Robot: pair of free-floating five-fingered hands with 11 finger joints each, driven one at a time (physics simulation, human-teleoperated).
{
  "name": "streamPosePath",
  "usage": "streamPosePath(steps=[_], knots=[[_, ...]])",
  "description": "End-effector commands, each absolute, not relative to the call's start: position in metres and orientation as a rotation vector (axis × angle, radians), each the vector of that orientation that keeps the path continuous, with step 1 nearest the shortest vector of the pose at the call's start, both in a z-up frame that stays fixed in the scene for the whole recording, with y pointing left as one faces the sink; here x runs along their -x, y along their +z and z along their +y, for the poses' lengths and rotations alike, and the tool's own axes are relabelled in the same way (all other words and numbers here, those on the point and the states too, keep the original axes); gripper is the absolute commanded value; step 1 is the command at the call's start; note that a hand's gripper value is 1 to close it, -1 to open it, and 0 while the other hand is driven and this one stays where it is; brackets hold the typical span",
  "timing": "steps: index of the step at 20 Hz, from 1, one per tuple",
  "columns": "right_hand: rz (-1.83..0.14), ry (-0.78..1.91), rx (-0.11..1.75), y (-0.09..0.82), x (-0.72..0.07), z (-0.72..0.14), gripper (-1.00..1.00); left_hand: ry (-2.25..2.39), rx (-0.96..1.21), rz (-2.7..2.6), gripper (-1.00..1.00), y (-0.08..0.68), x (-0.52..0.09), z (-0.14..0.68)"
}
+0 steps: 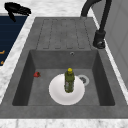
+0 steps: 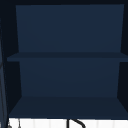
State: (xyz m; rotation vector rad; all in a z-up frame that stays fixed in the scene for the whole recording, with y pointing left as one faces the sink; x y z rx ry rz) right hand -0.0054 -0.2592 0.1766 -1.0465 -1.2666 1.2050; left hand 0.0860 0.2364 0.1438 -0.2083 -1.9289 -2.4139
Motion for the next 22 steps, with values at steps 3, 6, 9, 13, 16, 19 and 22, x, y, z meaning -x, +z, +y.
streamPosePath(steps=[3, 6, 9, 13, 16, 19, 22], knots=[[-1.267, 1.205, 1.047, 0.177, 0.005, -0.259, 0.00, -2.318, 0.098, -2.132, -1.00, 0.144, -0.077, 0.221], [-1.267, 1.205, 1.047, 0.177, 0.005, -0.259, 0.00, -2.286, 0.126, -2.148, -1.00, 0.144, -0.080, 0.235], [-1.267, 1.205, 1.047, 0.177, 0.005, -0.259, 0.00, -2.397, 0.192, -2.000, -1.00, 0.144, -0.081, 0.232], [-1.267, 1.205, 1.047, 0.177, 0.005, -0.259, 0.00, -2.388, 0.191, -2.013, -1.00, 0.144, -0.080, 0.244], [-1.267, 1.205, 1.047, 0.177, 0.005, -0.259, 0.00, -2.379, 0.203, -2.008, -1.00, 0.144, -0.080, 0.254], [-1.267, 1.205, 1.047, 0.177, 0.005, -0.259, 0.00, -2.397, 0.192, -2.000, -1.00, 0.144, -0.080, 0.249], [-1.259, 1.205, 1.036, 0.176, 0.006, -0.259, -1.00, -2.418, 0.189, -1.994, 0.00, 0.144, -0.080, 0.251]])
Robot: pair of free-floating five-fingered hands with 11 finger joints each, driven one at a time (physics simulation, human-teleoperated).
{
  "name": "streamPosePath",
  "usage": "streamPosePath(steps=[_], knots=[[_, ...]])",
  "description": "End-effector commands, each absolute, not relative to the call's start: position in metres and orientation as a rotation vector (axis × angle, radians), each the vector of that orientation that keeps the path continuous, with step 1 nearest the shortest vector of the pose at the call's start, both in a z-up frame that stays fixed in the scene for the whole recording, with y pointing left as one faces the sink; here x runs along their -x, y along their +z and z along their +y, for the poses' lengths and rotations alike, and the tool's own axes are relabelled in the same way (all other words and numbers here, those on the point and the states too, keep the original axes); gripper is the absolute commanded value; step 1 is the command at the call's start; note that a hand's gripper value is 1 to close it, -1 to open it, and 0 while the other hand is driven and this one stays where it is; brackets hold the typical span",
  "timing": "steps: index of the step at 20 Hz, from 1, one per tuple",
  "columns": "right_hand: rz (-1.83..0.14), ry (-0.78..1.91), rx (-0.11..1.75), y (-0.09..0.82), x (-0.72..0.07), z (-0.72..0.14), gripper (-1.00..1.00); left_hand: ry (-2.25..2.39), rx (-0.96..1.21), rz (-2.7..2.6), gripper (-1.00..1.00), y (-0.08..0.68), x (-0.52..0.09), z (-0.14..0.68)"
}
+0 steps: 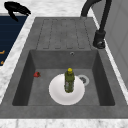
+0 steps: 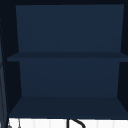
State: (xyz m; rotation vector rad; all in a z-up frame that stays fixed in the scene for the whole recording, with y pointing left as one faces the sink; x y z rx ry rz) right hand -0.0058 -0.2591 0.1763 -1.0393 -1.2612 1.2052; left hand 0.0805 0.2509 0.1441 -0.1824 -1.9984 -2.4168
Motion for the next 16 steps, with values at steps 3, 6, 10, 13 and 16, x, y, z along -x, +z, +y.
streamPosePath(steps=[3, 6, 10, 13, 16], knots=[[-1.257, 1.224, 1.043, 0.182, 0.004, -0.258, -1.00, -2.416, 0.172, -2.006, 0.00, 0.144, -0.081, 0.251], [-1.250, 1.244, 1.036, 0.187, -0.002, -0.257, -1.00, -2.417, 0.160, -2.014, 0.00, 0.144, -0.081, 0.251], [-1.217, 1.270, 1.027, 0.194, -0.014, -0.251, -1.00, -2.416, 0.150, -2.022, 0.00, 0.144, -0.081, 0.250], [-1.181, 1.291, 1.013, 0.203, -0.031, -0.245, -1.00, -2.416, 0.144, -2.026, 0.00, 0.143, -0.081, 0.250], [-1.158, 1.307, 0.997, 0.210, -0.047, -0.241, -1.00, -2.415, 0.140, -2.029, 0.00, 0.143, -0.081, 0.250]])
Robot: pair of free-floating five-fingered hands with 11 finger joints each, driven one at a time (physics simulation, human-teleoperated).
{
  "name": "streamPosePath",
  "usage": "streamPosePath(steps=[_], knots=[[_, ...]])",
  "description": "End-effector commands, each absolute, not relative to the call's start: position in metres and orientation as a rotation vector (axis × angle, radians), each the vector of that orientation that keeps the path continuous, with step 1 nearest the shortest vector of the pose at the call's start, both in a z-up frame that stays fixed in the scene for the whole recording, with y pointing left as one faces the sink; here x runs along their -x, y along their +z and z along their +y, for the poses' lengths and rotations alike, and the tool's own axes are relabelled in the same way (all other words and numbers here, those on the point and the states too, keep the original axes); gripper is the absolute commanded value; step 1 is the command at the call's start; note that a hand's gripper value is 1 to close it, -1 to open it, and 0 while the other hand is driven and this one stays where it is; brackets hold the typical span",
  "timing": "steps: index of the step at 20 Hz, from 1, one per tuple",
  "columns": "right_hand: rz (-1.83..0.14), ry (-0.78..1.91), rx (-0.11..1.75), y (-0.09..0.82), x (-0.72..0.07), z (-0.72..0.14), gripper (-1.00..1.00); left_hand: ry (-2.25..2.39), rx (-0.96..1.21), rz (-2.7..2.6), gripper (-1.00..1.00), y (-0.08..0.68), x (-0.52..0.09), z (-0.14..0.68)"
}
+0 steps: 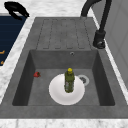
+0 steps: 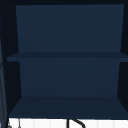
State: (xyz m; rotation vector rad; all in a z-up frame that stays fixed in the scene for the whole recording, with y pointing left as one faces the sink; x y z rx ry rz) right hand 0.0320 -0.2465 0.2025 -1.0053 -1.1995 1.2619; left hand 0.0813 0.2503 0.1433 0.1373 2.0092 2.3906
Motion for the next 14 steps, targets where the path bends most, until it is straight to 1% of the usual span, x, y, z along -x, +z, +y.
streamPosePath(steps=[1, 10, 14], knots=[[-1.156, 1.312, 0.990, 0.214, -0.053, -0.242, -1.00, 2.391, -0.137, 2.009, 0.00, 0.143, -0.081, 0.250], [-1.074, 1.342, 0.886, 0.247, -0.105, -0.242, -1.00, 2.387, -0.131, 2.012, 0.00, 0.143, -0.082, 0.250], [-1.039, 1.368, 0.875, 0.266, -0.125, -0.239, -1.00, 2.386, -0.130, 2.012, 0.00, 0.143, -0.082, 0.250]])
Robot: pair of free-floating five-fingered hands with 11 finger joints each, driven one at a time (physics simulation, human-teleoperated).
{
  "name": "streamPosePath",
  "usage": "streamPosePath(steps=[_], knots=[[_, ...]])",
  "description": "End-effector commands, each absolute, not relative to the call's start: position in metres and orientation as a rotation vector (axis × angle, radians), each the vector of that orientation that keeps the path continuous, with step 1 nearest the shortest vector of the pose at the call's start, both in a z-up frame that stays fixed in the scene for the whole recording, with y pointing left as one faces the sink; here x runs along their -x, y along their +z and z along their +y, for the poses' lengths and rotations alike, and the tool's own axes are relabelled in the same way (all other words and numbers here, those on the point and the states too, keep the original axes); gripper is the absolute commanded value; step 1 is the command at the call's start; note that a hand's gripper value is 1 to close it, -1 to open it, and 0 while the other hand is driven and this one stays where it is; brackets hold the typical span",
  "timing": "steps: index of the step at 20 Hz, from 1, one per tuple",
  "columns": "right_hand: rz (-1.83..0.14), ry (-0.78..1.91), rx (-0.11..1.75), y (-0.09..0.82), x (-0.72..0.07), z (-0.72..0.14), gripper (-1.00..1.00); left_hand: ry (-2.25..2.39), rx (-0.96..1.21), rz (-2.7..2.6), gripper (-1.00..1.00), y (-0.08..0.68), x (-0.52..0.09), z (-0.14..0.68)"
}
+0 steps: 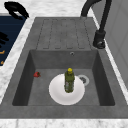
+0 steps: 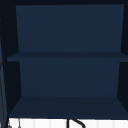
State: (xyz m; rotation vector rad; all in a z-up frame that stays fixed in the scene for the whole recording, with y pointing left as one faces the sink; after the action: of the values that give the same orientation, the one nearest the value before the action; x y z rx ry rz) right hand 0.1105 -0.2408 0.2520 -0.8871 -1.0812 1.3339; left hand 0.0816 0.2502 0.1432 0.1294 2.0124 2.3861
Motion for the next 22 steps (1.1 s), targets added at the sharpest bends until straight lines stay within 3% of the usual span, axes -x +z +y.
streamPosePath(steps=[1, 22], knots=[[-1.029, 1.372, 0.870, 0.271, -0.131, -0.238, -1.00, 2.386, -0.129, 2.012, 0.00, 0.143, -0.082, 0.250], [-0.949, 1.407, 0.822, 0.331, -0.256, -0.222, -1.00, 2.385, -0.127, 2.013, 0.00, 0.143, -0.082, 0.250]])
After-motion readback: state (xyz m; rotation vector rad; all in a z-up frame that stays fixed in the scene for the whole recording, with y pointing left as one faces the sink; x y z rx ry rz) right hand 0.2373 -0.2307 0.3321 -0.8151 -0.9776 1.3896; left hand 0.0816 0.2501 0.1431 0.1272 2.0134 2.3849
